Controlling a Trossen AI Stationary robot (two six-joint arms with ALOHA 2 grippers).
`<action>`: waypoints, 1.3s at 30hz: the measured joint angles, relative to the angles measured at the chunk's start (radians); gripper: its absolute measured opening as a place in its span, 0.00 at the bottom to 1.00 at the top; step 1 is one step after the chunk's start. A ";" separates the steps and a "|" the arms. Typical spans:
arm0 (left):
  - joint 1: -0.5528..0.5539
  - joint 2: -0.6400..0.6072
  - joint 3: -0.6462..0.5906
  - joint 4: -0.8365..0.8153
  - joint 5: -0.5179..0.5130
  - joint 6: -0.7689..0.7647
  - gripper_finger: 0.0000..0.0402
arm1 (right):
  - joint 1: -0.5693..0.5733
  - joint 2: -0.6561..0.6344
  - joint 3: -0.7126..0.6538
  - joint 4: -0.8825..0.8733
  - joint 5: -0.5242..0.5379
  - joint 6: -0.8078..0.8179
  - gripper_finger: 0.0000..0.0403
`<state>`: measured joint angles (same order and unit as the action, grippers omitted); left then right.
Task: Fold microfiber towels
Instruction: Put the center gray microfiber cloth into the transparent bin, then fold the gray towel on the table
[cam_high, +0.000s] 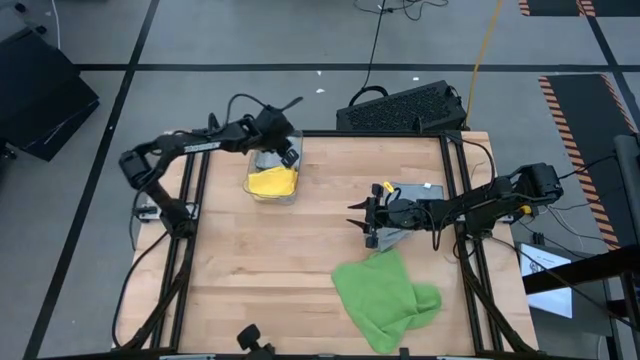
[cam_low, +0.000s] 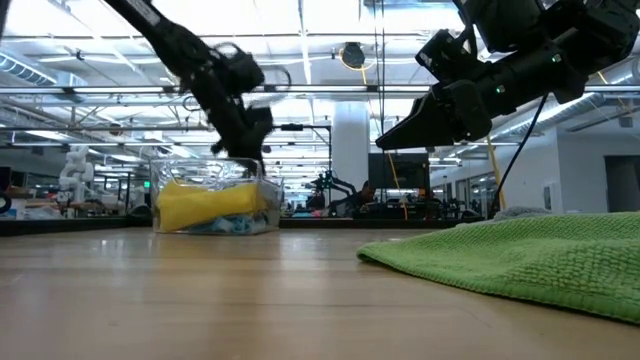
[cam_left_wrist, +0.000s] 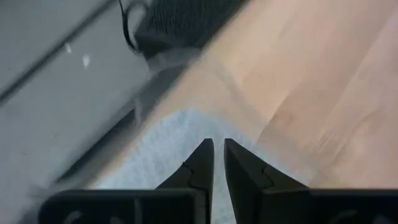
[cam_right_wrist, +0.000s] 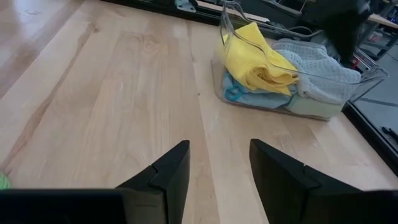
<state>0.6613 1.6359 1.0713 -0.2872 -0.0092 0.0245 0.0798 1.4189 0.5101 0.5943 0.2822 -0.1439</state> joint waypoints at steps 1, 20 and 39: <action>0.002 0.024 -0.001 -0.007 -0.002 -0.001 0.10 | 0.001 0.000 0.000 0.000 0.000 0.000 0.39; 0.033 0.059 0.000 0.035 0.049 0.092 0.10 | 0.032 -0.002 0.000 -0.004 0.000 0.004 0.39; -0.344 -0.296 -0.149 0.018 -0.028 -0.020 0.10 | 0.127 -0.345 0.000 -0.850 0.012 0.559 0.43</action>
<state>0.3171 1.3396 0.9225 -0.2695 -0.0369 0.0050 0.2070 1.0736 0.5102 -0.2554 0.2945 0.4154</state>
